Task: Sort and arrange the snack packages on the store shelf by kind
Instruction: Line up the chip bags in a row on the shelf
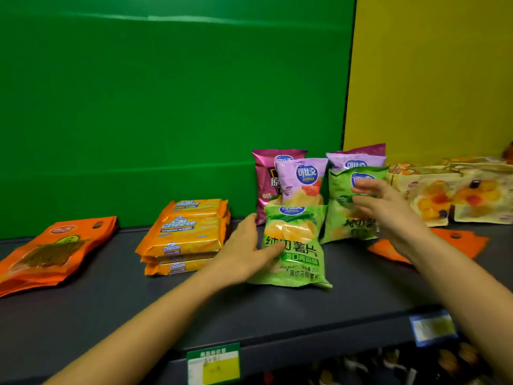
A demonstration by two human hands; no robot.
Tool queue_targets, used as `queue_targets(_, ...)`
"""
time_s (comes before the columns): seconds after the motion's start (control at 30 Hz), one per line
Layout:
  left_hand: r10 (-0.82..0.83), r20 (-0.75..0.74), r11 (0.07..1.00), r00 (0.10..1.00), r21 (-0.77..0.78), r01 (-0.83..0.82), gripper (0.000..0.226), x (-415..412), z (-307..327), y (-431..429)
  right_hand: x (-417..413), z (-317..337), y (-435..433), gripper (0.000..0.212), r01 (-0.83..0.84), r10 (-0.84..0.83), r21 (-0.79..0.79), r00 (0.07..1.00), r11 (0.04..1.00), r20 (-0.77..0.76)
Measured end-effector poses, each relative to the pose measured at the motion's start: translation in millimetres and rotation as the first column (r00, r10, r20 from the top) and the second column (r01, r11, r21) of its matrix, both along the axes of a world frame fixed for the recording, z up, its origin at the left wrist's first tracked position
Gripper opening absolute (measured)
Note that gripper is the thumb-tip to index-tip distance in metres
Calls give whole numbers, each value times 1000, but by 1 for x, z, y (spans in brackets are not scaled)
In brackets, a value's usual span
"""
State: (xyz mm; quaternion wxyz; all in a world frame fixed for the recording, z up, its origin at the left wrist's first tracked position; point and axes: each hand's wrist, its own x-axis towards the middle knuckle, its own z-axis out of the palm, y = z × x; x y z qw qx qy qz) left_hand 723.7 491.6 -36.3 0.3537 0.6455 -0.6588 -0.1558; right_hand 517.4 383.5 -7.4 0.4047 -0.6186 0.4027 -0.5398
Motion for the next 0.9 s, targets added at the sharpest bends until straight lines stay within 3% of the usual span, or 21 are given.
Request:
queue_targets(0.1,139,-366,973,920,224,-58,89,-2,-5,-26,-40,-16,-41,84,154,-149,21,977,988,-156)
queue_targets(0.17,208,-542,941,814,337,-17,111,-2,-8,-38,-53,-21,-61,120,104,-79,68,951,992,-299)
queue_targets(0.2,213,-587,932,781,363,19,114,-1,-9,-43,-55,-22,-68,124,48,-14,91,940,995,-340)
queue_targets(0.33,171,-654,961,737,277,23,58,-15,-14,-55,-48,-33,-90,84,-30,24,-5,880,1000,-475)
queue_targets(0.4,163,-676,982,719,185,-49,45,-25,-18,-58,-49,-37,-98,77,-43,20,-32,858,999,-513)
queue_targets(0.57,121,-696,976,708,-47,-214,43,-47,-26,-68,-63,-41,-107,71,-43,-37,-135,843,990,-537)
queue_targets(0.63,112,-683,953,722,-131,-272,55,-53,-27,-77,-68,-44,-109,73,-45,-37,-141,847,989,-530)
queue_targets(0.7,115,-626,934,771,-197,-299,58,-60,-28,-88,-69,-47,-110,74,-41,-48,-159,854,986,-518)
queue_targets(0.8,148,-483,913,863,-269,-307,42,-71,-29,-106,-72,-50,-112,75,5,-97,-177,852,984,-514)
queue_targets(0.9,107,-416,929,903,-282,-239,51,-71,-34,-116,-75,-53,-113,65,22,-124,-202,851,979,-510)
